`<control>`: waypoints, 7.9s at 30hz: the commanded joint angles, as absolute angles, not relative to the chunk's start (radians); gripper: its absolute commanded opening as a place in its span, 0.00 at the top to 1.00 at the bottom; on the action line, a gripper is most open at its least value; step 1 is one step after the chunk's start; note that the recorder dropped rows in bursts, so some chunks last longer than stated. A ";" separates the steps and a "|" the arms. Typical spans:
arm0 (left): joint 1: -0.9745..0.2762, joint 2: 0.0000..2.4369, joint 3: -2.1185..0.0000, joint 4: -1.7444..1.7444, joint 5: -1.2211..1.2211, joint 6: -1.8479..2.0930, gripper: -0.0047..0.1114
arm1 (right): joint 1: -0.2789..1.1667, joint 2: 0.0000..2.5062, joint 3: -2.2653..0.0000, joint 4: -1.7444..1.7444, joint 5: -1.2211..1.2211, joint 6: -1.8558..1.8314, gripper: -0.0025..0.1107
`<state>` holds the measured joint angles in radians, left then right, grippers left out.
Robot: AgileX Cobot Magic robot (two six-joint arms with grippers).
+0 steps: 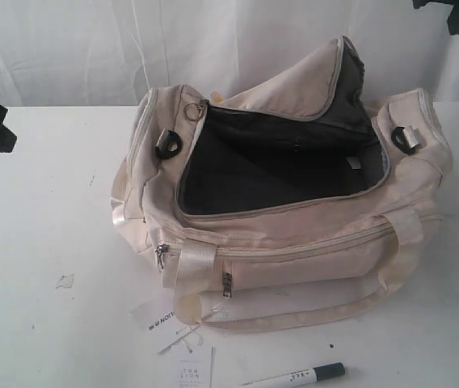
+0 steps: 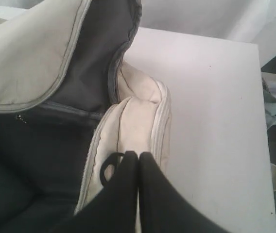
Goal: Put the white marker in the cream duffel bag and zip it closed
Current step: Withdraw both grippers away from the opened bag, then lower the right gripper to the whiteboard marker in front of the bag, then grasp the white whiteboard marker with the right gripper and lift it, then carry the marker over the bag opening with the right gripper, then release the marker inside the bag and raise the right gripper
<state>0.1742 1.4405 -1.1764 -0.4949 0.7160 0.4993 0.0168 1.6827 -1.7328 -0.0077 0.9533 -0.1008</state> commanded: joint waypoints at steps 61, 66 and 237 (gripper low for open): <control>0.117 0.817 -0.363 -0.485 -0.072 0.487 0.96 | 0.581 1.649 -0.846 0.357 0.890 -1.248 0.61; 0.117 0.817 -0.363 -0.485 -0.069 0.487 0.96 | 0.581 1.649 -0.801 0.355 0.851 -1.343 0.61; 0.116 0.817 -0.363 -0.492 0.361 0.584 0.96 | -0.051 2.425 -2.081 1.184 0.489 -0.904 0.46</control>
